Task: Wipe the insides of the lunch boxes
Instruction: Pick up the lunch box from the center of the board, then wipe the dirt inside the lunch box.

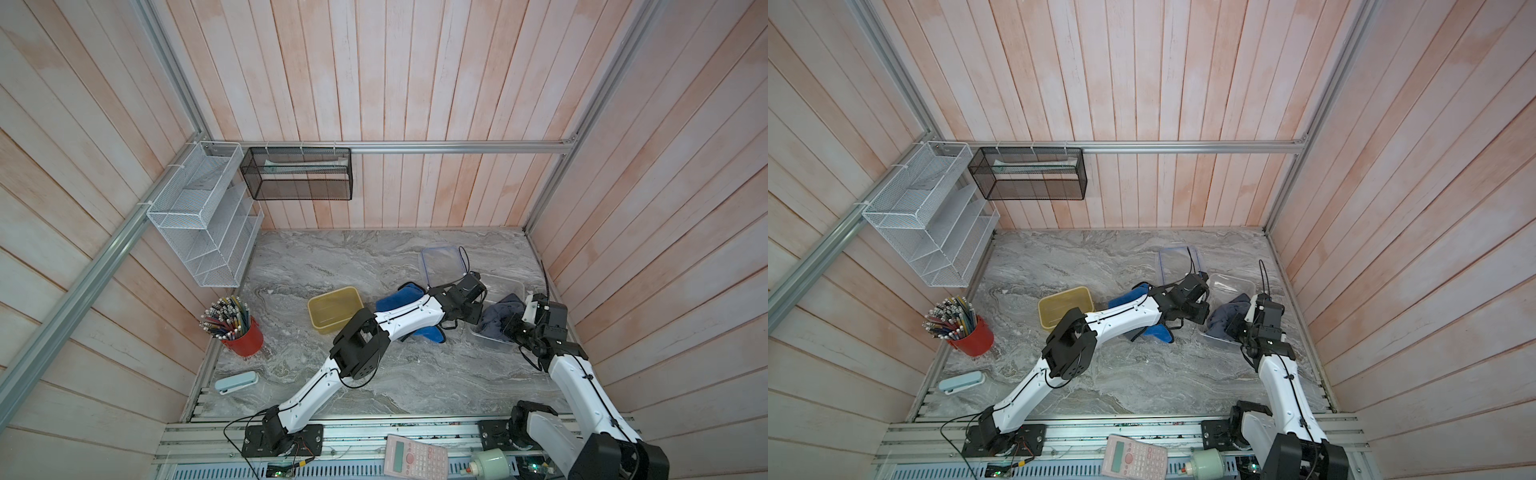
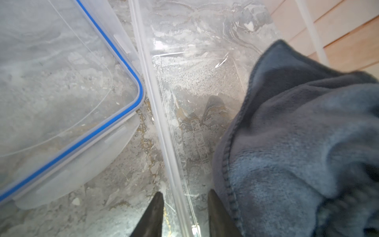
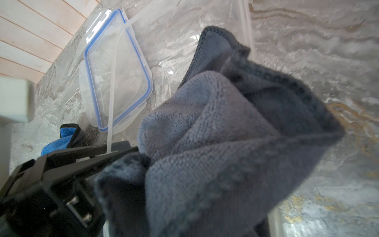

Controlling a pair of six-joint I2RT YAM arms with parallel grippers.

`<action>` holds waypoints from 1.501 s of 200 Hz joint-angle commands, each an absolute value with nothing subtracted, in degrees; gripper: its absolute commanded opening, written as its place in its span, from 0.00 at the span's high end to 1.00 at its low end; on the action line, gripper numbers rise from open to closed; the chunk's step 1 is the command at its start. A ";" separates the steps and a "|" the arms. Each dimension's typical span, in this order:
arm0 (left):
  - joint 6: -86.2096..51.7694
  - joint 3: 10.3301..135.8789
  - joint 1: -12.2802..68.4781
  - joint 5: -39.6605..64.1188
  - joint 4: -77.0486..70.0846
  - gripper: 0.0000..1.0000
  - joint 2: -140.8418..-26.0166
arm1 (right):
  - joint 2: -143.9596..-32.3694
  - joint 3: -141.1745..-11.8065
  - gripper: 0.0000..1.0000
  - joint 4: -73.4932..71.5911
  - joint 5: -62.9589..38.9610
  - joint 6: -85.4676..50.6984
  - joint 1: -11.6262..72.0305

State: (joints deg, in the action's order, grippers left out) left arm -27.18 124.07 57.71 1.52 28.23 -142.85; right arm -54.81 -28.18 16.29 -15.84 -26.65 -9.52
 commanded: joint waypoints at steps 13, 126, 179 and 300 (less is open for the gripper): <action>-26.31 121.59 57.30 -2.17 30.32 0.68 -139.45 | -56.02 -27.22 0.97 15.48 -20.20 -28.37 -6.82; -26.82 107.94 55.23 -4.62 25.27 0.92 -130.11 | -65.02 -27.10 0.98 4.14 -27.25 -42.34 15.16; -28.83 103.70 52.65 -2.87 23.02 0.95 -128.65 | -65.92 -26.58 0.98 7.54 -27.08 -41.35 17.31; -27.57 102.13 51.33 -1.55 22.14 0.86 -128.38 | -66.54 -25.28 0.99 18.48 -23.30 -34.50 17.27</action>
State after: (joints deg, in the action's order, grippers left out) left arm -28.08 102.98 52.21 -0.82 22.70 -128.44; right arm -65.84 -26.96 11.51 -24.77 -35.99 17.15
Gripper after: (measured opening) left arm 0.144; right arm 0.149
